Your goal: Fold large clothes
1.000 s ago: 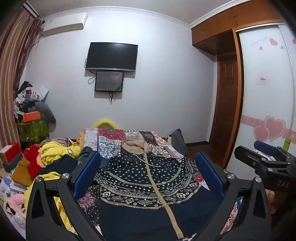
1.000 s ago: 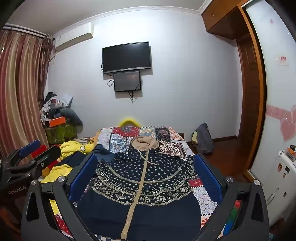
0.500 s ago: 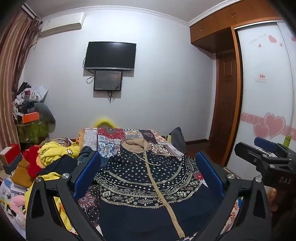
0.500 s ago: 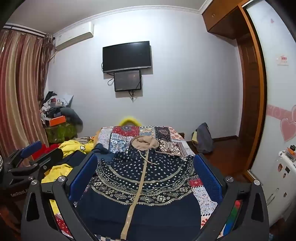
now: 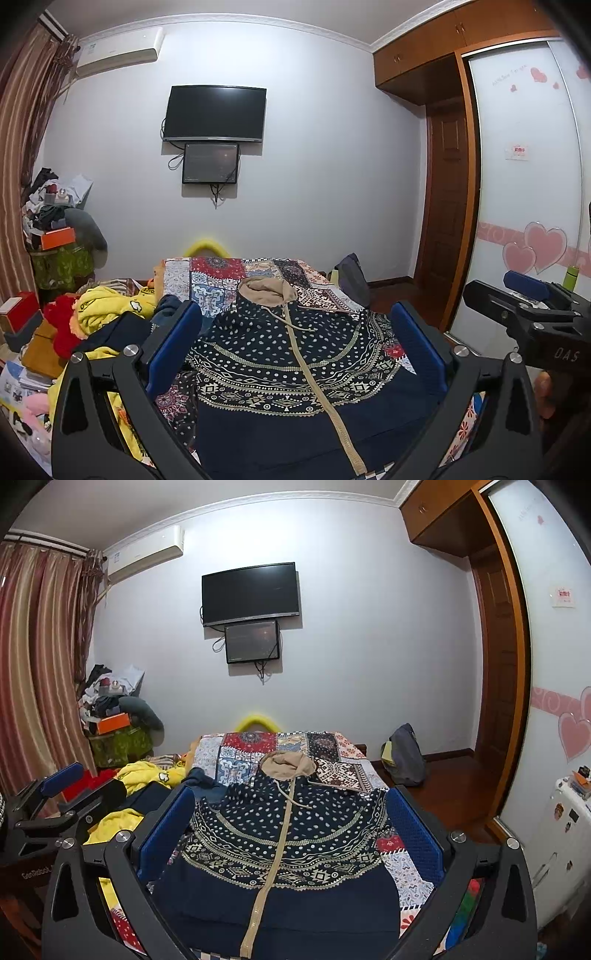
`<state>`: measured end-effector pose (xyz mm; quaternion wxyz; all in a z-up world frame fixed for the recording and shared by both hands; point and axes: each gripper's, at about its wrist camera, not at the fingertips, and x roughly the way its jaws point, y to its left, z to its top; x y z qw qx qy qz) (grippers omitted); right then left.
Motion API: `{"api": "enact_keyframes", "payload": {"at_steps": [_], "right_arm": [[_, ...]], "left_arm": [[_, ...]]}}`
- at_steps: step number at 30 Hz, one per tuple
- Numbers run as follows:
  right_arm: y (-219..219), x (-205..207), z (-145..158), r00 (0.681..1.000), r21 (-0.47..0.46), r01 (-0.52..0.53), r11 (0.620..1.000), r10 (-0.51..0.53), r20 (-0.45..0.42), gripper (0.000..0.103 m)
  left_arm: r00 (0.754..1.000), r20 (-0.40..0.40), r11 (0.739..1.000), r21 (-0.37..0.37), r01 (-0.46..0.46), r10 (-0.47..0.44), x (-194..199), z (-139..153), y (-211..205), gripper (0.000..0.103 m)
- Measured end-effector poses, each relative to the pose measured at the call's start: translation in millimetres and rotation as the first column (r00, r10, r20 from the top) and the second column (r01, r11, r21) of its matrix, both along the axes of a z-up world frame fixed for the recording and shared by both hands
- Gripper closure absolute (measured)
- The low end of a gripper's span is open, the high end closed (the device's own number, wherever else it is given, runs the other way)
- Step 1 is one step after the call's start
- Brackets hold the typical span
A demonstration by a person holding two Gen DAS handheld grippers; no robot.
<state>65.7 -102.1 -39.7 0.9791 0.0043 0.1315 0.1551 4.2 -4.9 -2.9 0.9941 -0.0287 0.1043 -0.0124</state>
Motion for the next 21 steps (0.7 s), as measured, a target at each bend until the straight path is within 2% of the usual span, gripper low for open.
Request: {"api": "enact_keyframes", "payload": {"at_steps": [21], "right_arm": [[-3.0, -0.9, 0.0, 1.0, 0.015, -0.001, 1.0, 0.001, 0.003, 0.0]], "left_arm": [[1.0, -0.009, 1.0, 0.009, 0.002, -0.002, 2.7, -0.8, -1.6, 0.0]]}}
